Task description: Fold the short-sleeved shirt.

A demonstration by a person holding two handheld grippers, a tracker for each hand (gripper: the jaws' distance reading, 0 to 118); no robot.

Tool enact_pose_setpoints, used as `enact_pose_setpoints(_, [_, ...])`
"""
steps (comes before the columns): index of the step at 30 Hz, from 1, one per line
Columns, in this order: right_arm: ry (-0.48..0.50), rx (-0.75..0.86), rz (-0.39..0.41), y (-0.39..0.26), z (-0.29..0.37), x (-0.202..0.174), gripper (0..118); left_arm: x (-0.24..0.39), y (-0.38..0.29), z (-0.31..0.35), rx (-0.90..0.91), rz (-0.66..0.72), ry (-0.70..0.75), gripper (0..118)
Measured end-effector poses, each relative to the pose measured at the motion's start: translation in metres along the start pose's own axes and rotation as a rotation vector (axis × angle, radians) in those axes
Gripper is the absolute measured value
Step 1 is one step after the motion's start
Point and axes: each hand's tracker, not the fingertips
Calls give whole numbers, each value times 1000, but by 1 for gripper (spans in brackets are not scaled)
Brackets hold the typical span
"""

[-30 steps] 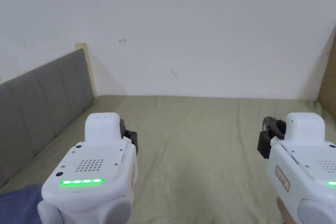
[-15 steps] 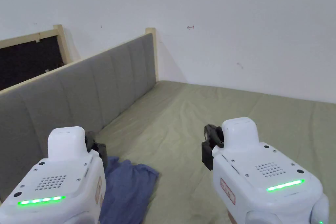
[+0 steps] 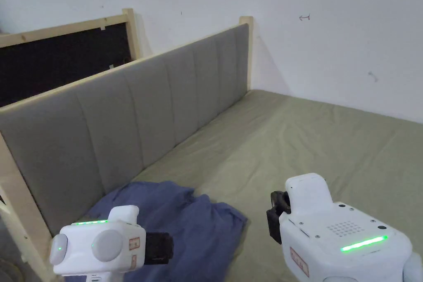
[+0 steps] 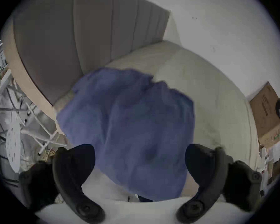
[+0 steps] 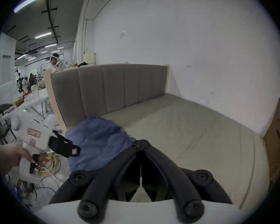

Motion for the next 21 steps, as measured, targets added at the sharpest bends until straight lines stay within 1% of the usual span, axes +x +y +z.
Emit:
enact_pose_setpoints(2, [11, -4, 9, -2, -10, -4, 0, -3, 0, -29, -75, -31, 32, 114])
enact_pose_setpoints(3, [15, -8, 14, -2, -15, -6, 0, -14, 6, -62, -91, -44, 32, 114])
enact_pose_setpoints(6, [29, -36, 24, -6, -32, -8, 0, -19, 14, -118, -117, -76, 14, 114])
enact_pose_setpoints(7, [30, -50, 26, -8, -40, -8, 0, 0, 13, -110, -150, -76, 18, 114])
enact_pose_setpoints(8, [27, -67, 27, -11, -46, -8, 0, 3, 11, -124, -191, -68, 23, 114])
enact_pose_setpoints(9, [20, -87, 28, -13, -54, -7, 0, 3, 7, -141, -247, -64, 8, 118])
enact_pose_setpoints(10, [14, -125, 32, -17, -63, -6, 0, 6, 0, -157, -274, -115, 52, 118])
enact_pose_setpoints(11, [12, -172, 35, -21, -75, -4, 0, 8, -5, -162, -207, -187, 65, 118])
enact_pose_setpoints(12, [11, -224, 38, -25, -84, -2, 0, 13, -3, -162, -198, -191, 102, 118])
enact_pose_setpoints(13, [-13, -262, 22, -31, -91, 1, 0, 16, 3, -160, -221, -168, 97, 118])
enact_pose_setpoints(14, [-22, -278, -15, -36, -95, 6, 0, 17, 3, -154, -198, -186, 87, 117])
enact_pose_setpoints(15, [-18, -286, -54, -41, -95, 10, 0, 41, -10, -96, -67, -246, 94, 107])
enact_pose_setpoints(16, [-12, -289, -87, -45, -94, 15, 0, 51, -21, -74, -13, -279, 100, 90])
enact_pose_setpoints(17, [-5, -290, -107, -49, -91, 19, 0, 58, -32, -56, 28, -298, 134, 56])
enact_pose_setpoints(18, [-6, -293, -111, -52, -90, 23, 0, 62, -43, -41, 56, -303, 151, 25])
enact_pose_setpoints(19, [-16, -300, -115, -53, -89, 25, 0, 41, -18, -43, 16, -274, 138, 0])
enact_pose_setpoints(21, [-23, -304, -133, -54, -84, 29, 0, 34, -23, -16, 82, -196, 60, 0])
